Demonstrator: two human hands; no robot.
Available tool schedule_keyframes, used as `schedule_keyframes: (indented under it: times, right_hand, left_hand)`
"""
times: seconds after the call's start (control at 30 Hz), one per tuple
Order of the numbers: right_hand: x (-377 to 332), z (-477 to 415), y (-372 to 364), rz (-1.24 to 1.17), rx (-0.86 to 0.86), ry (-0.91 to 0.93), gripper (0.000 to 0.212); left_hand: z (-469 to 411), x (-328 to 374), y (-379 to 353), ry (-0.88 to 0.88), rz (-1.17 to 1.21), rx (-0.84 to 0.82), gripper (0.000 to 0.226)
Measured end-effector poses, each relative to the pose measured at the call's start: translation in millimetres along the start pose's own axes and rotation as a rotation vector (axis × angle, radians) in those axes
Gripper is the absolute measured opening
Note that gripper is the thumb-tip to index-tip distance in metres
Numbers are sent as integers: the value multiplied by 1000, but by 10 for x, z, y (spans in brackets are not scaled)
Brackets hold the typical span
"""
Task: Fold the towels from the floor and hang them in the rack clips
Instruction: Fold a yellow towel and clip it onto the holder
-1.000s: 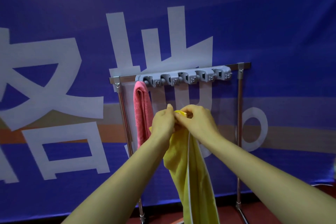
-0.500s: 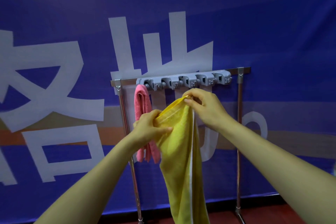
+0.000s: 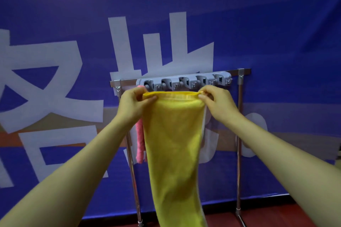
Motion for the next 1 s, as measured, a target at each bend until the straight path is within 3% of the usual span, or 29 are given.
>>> schedule_keyframes:
  times: [0.23, 0.53, 0.67, 0.77, 0.83, 0.9, 1.0]
  right_hand:
    - [70, 84, -37, -39, 23, -88, 14]
    - [103, 150, -77, 57, 10, -99, 16]
    - [80, 245, -214, 140, 41, -128, 16]
    - [53, 278, -318, 149, 94, -182, 13]
    - [15, 270, -374, 139, 106, -206, 11]
    - [-2, 228, -359, 106, 110, -216, 12]
    - [94, 142, -236, 56, 131, -177, 15]
  left_hand:
    - [71, -152, 34, 63, 53, 24, 27]
    - [123, -283, -31, 25, -127, 49, 29]
    - [241, -338, -221, 239, -165, 28, 24]
    - [356, -323, -417, 540, 83, 21, 18]
    - [385, -302, -497, 635, 210, 49, 18]
    - [357, -286, -495, 606, 225, 51, 16]
    - [212, -353, -316, 387, 32, 50, 21]
Point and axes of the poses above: each hand's wrist, its own z-axis away from the middle knuckle, its own y-axis out of the back of the hand, x = y × z, the point moved 5 cm from there along -z, towards the middle knuckle, and after that the axes turned 14 degrees about x, right-handed, at the moved point
